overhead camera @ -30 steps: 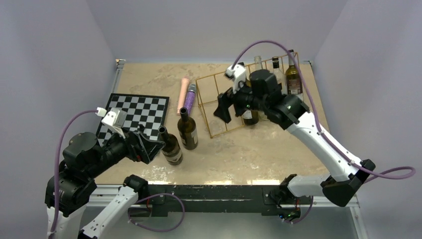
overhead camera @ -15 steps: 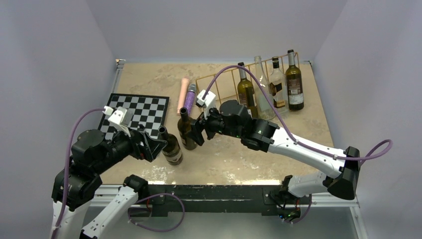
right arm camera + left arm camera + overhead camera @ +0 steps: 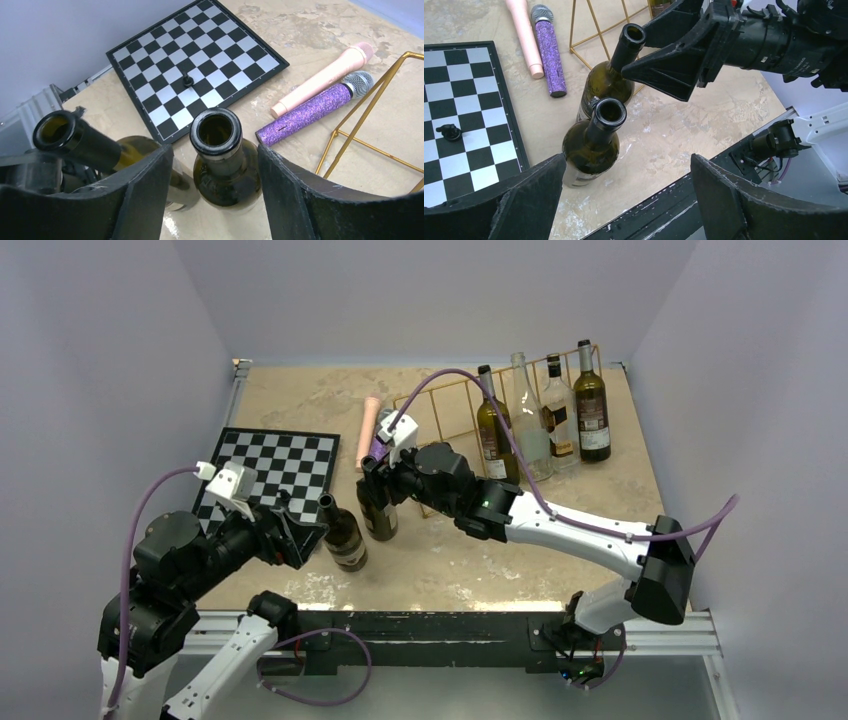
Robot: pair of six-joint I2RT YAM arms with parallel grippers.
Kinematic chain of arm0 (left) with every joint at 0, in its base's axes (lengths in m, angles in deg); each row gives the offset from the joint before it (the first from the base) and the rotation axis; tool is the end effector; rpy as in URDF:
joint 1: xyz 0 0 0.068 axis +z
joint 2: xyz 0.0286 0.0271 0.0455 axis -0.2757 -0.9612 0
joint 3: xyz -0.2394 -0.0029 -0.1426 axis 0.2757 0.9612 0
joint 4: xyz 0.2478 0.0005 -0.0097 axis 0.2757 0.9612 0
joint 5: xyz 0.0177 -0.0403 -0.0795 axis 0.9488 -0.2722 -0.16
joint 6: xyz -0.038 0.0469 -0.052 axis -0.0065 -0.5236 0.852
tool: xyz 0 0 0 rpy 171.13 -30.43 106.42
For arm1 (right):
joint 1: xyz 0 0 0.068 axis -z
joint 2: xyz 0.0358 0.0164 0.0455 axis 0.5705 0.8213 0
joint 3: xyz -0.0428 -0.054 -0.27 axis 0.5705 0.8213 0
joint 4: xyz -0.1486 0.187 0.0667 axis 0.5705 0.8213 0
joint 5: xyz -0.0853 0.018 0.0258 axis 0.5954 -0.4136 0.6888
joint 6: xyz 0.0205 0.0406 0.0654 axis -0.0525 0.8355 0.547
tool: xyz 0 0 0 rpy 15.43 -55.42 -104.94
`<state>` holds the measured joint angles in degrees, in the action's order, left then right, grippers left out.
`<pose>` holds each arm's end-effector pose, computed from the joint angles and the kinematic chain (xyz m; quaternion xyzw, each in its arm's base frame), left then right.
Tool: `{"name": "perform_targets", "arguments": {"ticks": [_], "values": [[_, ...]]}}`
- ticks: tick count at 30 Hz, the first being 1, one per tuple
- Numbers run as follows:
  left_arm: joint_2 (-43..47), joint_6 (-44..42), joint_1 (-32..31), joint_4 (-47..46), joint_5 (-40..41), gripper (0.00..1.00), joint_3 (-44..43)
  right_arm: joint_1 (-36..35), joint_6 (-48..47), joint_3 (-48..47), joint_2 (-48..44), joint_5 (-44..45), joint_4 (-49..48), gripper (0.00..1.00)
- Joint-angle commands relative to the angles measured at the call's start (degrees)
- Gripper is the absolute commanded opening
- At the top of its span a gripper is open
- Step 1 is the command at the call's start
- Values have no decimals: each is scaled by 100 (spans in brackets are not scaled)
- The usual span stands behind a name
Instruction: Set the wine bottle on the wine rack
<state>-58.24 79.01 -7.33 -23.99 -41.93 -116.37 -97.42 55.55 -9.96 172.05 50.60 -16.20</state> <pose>0.0376 -0.0312 0.3890 0.0727 0.7992 -0.3006 0.5154 0.1772 0.3177 0.3581 -0.2940 0.7205 0.3200 0.5404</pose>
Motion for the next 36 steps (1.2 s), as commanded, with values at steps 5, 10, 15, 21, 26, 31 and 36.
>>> {"name": "perform_targets", "arguments": {"ticks": [5, 10, 15, 21, 26, 31, 36], "values": [[90, 1, -22, 27, 238, 99, -47, -39, 29, -66, 245, 319, -681, 58], [71, -13, -22, 70, 303, 98, 15, -47, 64, 142, 305, 195, -842, 52], [92, 149, -22, 198, 278, 99, -87, -73, 164, 274, 327, 56, -894, 41], [160, 339, -21, 427, 341, 99, -118, -78, -15, 85, 281, 219, -609, 0], [195, 487, -22, 510, 325, 99, -133, -83, -234, -97, -8, 320, -425, 0], [302, 529, -21, 529, 375, 99, -155, -85, -233, -297, -363, 338, -154, 0], [330, 530, -22, 558, 413, 99, -204, -83, -168, -455, -608, 448, 255, 0]]}}
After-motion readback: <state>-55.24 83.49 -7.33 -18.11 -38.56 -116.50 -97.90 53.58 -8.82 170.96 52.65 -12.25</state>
